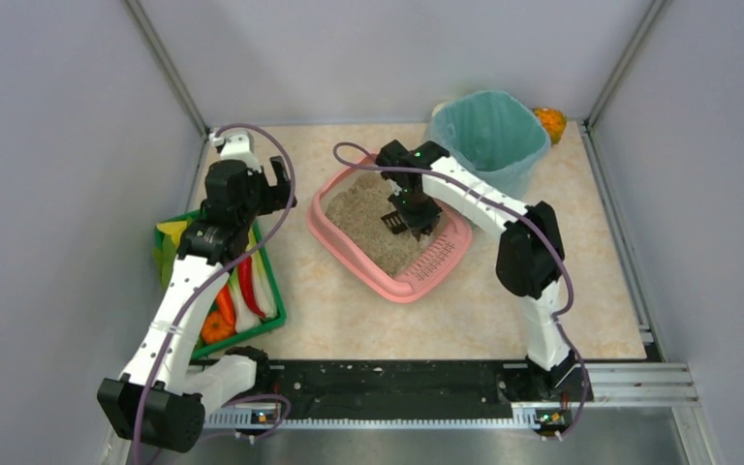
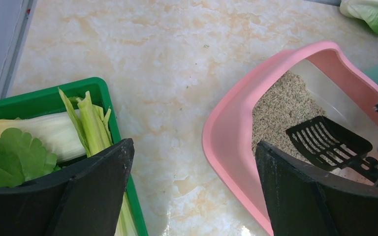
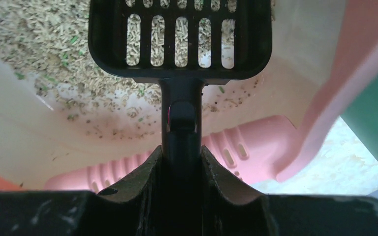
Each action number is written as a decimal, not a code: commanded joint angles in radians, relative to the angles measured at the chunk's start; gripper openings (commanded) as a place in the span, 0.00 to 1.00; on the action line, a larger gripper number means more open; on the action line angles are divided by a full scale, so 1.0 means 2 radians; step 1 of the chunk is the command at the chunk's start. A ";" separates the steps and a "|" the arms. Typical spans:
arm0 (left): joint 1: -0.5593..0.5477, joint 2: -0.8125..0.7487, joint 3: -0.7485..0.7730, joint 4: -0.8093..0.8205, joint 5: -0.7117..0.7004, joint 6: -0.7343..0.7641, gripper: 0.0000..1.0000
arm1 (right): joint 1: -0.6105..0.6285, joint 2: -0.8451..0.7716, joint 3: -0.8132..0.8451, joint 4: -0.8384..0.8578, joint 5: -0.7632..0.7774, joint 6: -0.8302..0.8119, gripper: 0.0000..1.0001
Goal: Clean the litter box
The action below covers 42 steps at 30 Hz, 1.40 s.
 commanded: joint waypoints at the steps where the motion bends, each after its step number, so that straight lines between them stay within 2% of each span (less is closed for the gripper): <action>1: 0.001 -0.010 -0.002 0.028 -0.008 0.006 0.98 | 0.004 0.036 0.019 0.012 0.031 -0.007 0.00; 14: 0.001 -0.018 0.003 0.021 -0.019 0.017 0.98 | 0.005 0.081 0.027 0.141 0.034 -0.077 0.00; 23: 0.002 -0.020 0.011 0.016 -0.026 0.026 0.98 | 0.005 0.118 0.082 0.172 0.017 -0.085 0.00; 28: 0.002 -0.023 0.010 0.014 -0.030 0.030 0.98 | 0.005 0.120 0.080 0.202 0.015 -0.098 0.00; 31: 0.001 -0.027 0.008 0.014 -0.031 0.032 0.98 | 0.005 0.096 0.048 0.236 0.001 -0.117 0.00; 35: 0.002 -0.030 0.006 0.014 -0.032 0.033 0.98 | 0.005 0.030 -0.053 0.331 -0.030 -0.139 0.00; 38: 0.002 -0.030 0.005 0.015 -0.032 0.032 0.98 | 0.005 -0.014 -0.132 0.409 -0.057 -0.139 0.00; 42: 0.002 -0.030 0.005 0.016 -0.028 0.030 0.97 | 0.004 -0.044 -0.180 0.471 -0.064 -0.127 0.00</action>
